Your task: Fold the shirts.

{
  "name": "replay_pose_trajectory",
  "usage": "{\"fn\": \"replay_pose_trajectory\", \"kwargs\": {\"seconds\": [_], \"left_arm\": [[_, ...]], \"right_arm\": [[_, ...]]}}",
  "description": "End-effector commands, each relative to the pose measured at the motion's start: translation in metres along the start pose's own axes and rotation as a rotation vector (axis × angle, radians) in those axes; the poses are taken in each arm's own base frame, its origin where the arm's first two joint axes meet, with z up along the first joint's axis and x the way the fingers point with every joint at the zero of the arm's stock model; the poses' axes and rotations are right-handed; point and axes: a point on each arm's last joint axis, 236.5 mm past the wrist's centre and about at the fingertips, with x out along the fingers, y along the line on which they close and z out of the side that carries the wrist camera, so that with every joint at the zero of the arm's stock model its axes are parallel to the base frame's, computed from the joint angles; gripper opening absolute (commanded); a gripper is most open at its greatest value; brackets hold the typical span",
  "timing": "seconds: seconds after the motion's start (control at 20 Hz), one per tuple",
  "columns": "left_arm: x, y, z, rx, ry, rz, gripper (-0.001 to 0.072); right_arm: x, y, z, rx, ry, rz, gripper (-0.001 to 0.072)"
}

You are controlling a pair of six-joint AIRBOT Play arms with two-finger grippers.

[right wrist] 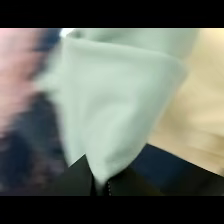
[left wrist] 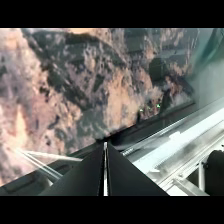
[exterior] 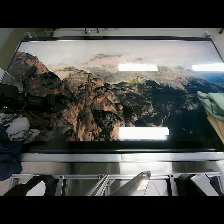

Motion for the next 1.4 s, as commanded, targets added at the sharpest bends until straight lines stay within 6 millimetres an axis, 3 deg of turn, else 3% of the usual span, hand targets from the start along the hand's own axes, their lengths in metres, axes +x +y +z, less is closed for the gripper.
{"fn": "replay_pose_trajectory", "kwargs": {"seconds": [0.0,0.15,0.25,0.4,0.5,0.6,0.65,0.7,0.8,0.85,0.95,1.05,1.15,1.35], "left_arm": [[0.002,-0.001,-0.002,0.013,0.014,-0.009,0.0025],[0.01,0.005,-0.01,-0.015,0.069,-0.026,0.0025],[0.02,0.008,-0.013,-0.036,0.108,-0.039,0.0025],[0.034,0.006,-0.019,-0.024,0.158,-0.053,0.0025],[0.038,-0.001,-0.015,0.02,0.17,-0.058,0.0025],[0.033,-0.013,-0.005,0.068,0.167,-0.064,0.0025],[0.028,-0.021,0.003,0.098,0.152,-0.064,0.0025],[0.021,-0.027,0.011,0.126,0.127,-0.061,0.0025],[0.005,-0.035,0.033,0.198,0.021,-0.035,0.0025],[-0.002,-0.035,0.038,0.197,-0.024,-0.021,0.0025],[-0.01,-0.027,0.028,0.137,-0.056,-0.006,0.0025],[-0.012,-0.022,0.008,0.108,-0.059,0.0,0.0025],[-0.014,-0.02,-0.005,0.101,-0.082,0.01,0.0025],[-0.021,-0.027,-0.016,0.126,-0.114,0.02,0.0025]], "right_arm": [[-0.035,-0.125,-0.011,0.048,0.04,-0.451,0.0018],[-0.034,-0.128,-0.015,0.048,0.062,-0.459,0.005],[-0.033,-0.124,-0.015,0.06,0.064,-0.439,0.072],[-0.038,-0.1,-0.017,0.086,0.091,-0.368,0.07],[-0.039,-0.063,-0.009,0.089,0.069,-0.264,0.0691],[-0.027,0.005,-0.006,-0.012,0.059,-0.07,0.0351],[-0.019,0.053,-0.015,-0.064,0.085,0.058,0.0236],[-0.012,0.102,-0.031,-0.123,0.128,0.174,0.0205],[-0.004,0.186,-0.086,-0.316,0.237,0.323,0.0019],[-0.005,0.222,-0.12,-0.413,0.284,0.387,0.0018],[-0.014,0.278,-0.192,-0.593,0.358,0.508,0.0017],[-0.024,0.306,-0.245,-0.696,0.413,0.586,0.0016],[-0.028,0.314,-0.272,-0.741,0.454,0.615,0.0016],[-0.029,0.313,-0.278,-0.753,0.473,0.616,0.0018]]}}
